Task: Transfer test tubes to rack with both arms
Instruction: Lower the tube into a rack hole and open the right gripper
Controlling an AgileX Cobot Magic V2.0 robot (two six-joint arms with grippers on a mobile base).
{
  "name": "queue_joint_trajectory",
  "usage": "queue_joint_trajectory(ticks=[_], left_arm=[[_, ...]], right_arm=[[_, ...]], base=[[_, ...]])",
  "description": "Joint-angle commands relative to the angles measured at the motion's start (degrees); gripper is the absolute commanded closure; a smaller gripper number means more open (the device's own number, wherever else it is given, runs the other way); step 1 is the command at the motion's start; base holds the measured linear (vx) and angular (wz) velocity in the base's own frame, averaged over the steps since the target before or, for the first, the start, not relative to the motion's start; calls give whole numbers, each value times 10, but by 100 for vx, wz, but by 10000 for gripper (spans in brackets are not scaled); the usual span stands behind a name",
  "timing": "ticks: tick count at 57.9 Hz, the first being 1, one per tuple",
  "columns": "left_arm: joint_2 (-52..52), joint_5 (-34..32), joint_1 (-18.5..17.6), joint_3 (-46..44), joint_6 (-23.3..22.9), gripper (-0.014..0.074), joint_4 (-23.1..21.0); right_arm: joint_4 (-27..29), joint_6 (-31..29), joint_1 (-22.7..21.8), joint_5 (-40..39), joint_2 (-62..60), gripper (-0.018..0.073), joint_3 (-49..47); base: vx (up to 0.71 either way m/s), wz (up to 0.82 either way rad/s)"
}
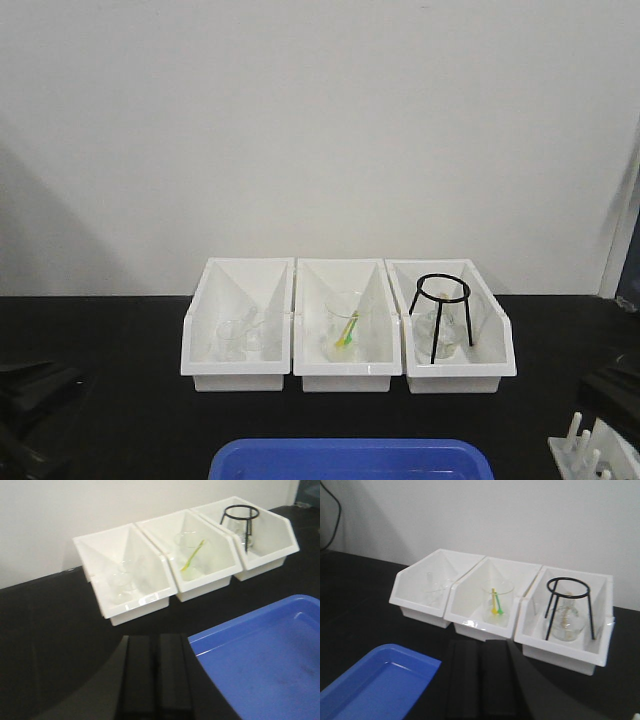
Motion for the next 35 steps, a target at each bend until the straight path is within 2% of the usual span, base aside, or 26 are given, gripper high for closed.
queue_joint_trajectory(ticks=[1,10,35], left_arm=[[-32,-8,25,-12,-7,617,-2],[-78,10,52,-2,-7,617,2],[-103,48,53,-2,-7,617,0]], right_arm=[[22,9,24,-1,-6,567,-16],[22,10,30,-8,-6,566,-16],[22,10,30,-5,-6,567,-16]], base=[[0,0],[0,0],[0,0]])
